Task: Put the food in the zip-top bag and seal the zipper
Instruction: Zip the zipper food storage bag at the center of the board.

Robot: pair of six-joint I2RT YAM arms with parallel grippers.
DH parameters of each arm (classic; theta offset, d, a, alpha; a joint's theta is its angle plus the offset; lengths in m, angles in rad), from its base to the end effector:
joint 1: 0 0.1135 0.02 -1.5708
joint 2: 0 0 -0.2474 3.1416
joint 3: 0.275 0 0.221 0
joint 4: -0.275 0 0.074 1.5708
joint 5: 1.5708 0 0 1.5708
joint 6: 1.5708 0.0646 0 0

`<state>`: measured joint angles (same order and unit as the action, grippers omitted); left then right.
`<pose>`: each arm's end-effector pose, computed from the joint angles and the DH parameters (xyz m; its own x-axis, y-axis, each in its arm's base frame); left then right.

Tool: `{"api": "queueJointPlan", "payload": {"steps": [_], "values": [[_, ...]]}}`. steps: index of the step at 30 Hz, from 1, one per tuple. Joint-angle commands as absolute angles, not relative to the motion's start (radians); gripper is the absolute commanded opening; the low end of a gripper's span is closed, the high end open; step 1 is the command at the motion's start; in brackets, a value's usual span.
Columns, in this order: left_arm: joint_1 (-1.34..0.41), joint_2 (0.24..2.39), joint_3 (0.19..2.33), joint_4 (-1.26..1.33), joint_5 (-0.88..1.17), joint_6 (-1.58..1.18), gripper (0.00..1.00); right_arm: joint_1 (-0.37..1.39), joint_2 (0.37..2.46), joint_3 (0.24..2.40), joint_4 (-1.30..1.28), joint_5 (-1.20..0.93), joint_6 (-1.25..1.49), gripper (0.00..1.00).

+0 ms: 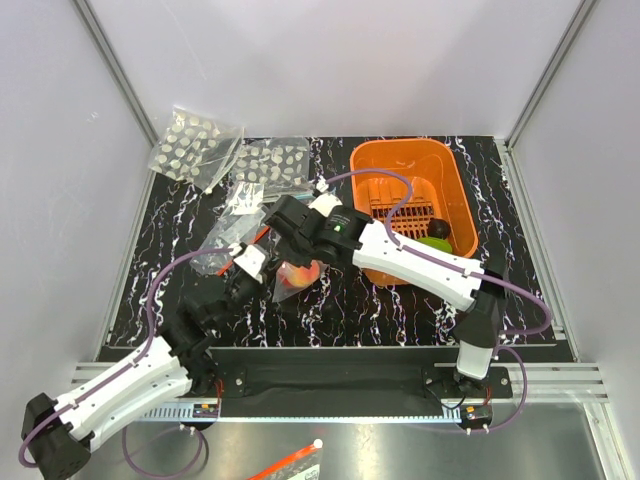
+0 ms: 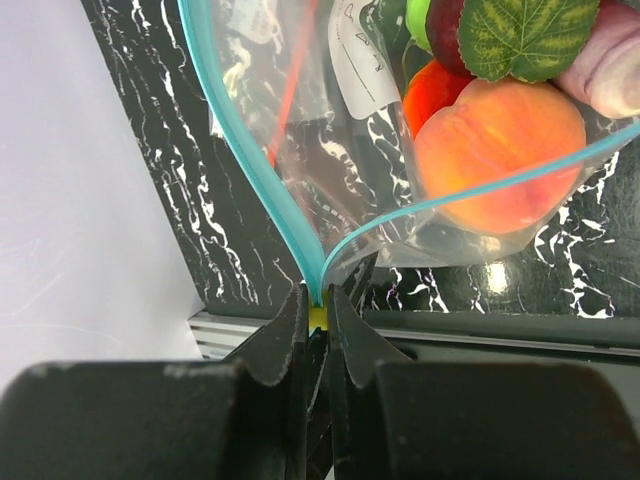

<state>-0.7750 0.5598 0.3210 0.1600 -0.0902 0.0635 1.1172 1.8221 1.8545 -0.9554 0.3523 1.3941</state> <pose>0.1249 -0.1142 0.2420 -0.0160 0.1041 -0.9944 0.6350 0.7693 0.0703 0.1837 0.3259 0.3126 -0.8021 0.4631 -0.3769 0.2117 0.8108 0.5457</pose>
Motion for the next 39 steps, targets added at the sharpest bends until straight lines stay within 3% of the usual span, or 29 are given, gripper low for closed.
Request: {"api": "queueJointPlan", "payload": {"steps": [1,21,39], "values": [[-0.785,0.505,0.353,0.210,-0.103,0.017,0.00,1.074,1.756,1.845,-0.966,0.434,1.390,0.04],[-0.807,0.379,0.406,0.087,-0.028,-0.017,0.00,0.928,1.678,1.800,-1.014,0.433,1.342,0.05],[-0.807,0.196,0.406,-0.051,-0.213,-0.058,0.00,0.747,1.651,1.744,-0.994,0.425,1.270,0.06]]}}
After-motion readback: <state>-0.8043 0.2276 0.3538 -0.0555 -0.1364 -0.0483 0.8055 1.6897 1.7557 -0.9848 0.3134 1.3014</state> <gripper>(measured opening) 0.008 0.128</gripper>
